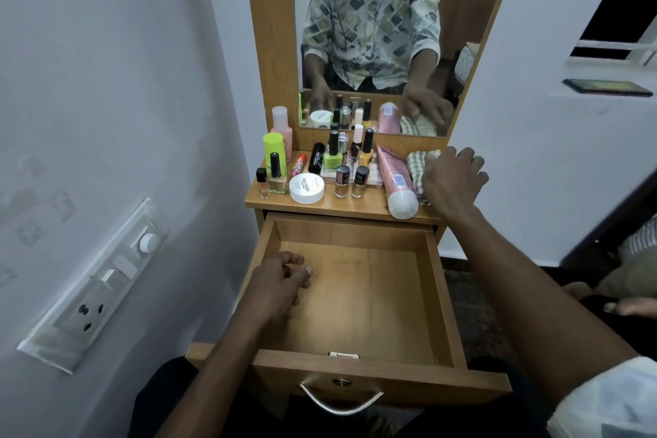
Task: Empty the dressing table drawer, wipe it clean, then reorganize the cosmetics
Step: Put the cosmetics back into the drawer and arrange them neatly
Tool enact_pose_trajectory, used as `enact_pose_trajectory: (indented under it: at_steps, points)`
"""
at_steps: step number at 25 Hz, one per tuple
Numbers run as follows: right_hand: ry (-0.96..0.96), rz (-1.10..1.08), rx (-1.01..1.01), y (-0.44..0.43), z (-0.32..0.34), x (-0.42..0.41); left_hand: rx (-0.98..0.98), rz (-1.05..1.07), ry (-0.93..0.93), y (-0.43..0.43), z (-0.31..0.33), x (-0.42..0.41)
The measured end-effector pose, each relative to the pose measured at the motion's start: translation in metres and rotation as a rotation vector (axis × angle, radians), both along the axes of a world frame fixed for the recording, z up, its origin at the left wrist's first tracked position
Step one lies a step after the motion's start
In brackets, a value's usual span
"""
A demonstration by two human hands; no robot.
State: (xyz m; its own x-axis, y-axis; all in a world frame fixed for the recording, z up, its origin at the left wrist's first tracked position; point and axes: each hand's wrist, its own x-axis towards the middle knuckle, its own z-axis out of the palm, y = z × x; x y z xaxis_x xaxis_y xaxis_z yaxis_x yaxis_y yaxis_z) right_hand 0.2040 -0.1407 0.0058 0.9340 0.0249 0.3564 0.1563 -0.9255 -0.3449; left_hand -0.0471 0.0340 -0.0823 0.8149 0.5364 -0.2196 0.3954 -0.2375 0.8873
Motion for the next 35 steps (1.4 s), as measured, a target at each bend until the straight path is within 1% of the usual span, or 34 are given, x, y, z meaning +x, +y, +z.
enact_pose_trajectory:
  at_steps: [1, 3, 4, 5, 7, 9, 11, 13, 15, 17, 19, 20, 21, 22, 23, 24, 25, 27, 29, 30, 32, 35]
  points:
    - [-0.070, 0.055, 0.060, 0.000, 0.003, -0.011, 0.009, 0.000, 0.004, 0.000, 0.000, 0.000]
    - [-0.114, 0.192, 0.151, 0.004, 0.004, -0.039, 0.015, 0.006, 0.007, -0.002, 0.001, 0.002]
    - [-0.109, 0.247, 0.103, 0.010, 0.002, -0.052, 0.020, 0.007, 0.007, -0.003, 0.003, 0.002]
    - [-0.103, 0.273, 0.002, 0.018, -0.003, -0.062, 0.030, 0.002, 0.009, -0.003, 0.005, 0.002]
    - [-0.103, 0.256, -0.190, 0.031, -0.010, -0.069, 0.045, -0.004, 0.012, -0.003, 0.005, 0.002]
    - [-0.069, 0.199, -0.249, 0.036, -0.011, -0.068, 0.048, -0.009, 0.017, -0.001, 0.004, 0.000]
    - [-0.057, 0.172, -0.234, 0.036, -0.012, -0.064, 0.042, -0.014, 0.017, -0.001, 0.004, 0.000]
    - [-0.113, 0.183, -0.197, 0.035, -0.008, -0.066, 0.030, -0.020, 0.019, -0.002, 0.007, 0.001]
    - [-0.198, 0.191, -0.110, 0.029, 0.007, -0.075, 0.023, -0.019, 0.036, -0.004, 0.011, 0.001]
    - [-0.231, 0.174, 0.039, 0.014, 0.027, -0.090, 0.049, -0.008, 0.046, -0.008, 0.016, 0.000]
    - [-0.141, 0.180, 0.295, -0.013, 0.040, -0.113, 0.072, -0.054, -0.019, -0.018, 0.026, -0.001]
    - [-0.048, 0.209, 0.455, -0.027, 0.041, -0.130, 0.006, -0.117, -0.085, -0.027, 0.034, 0.000]
    - [0.063, 0.243, 0.604, -0.041, 0.039, -0.152, -0.136, -0.189, -0.150, -0.040, 0.043, 0.002]
    - [0.173, 0.273, 0.699, -0.051, 0.029, -0.173, -0.345, -0.247, -0.194, -0.053, 0.050, 0.006]
    - [0.282, 0.302, 0.742, -0.058, 0.016, -0.191, -0.560, -0.291, -0.200, -0.066, 0.055, 0.010]
    - [0.383, 0.324, 0.758, -0.062, 0.001, -0.202, -0.717, -0.327, -0.185, -0.076, 0.056, 0.015]
    - [0.474, 0.331, 0.761, -0.063, -0.013, -0.208, -0.773, -0.349, -0.155, -0.083, 0.054, 0.022]
    - [0.642, 0.315, 0.759, -0.065, -0.035, -0.201, -0.766, -0.349, -0.075, -0.088, 0.044, 0.032]
    - [0.783, 0.317, 0.779, -0.067, -0.048, -0.186, -0.762, -0.297, 0.010, -0.085, 0.035, 0.037]
    - [0.817, 0.317, 0.766, -0.066, -0.053, -0.180, -0.750, -0.275, 0.051, -0.082, 0.031, 0.039]
    - [0.830, 0.298, 0.673, -0.063, -0.059, -0.168, -0.693, -0.270, 0.134, -0.079, 0.025, 0.044]
    - [0.846, 0.246, 0.430, -0.058, -0.048, -0.146, -0.581, -0.306, 0.292, -0.082, 0.020, 0.059]
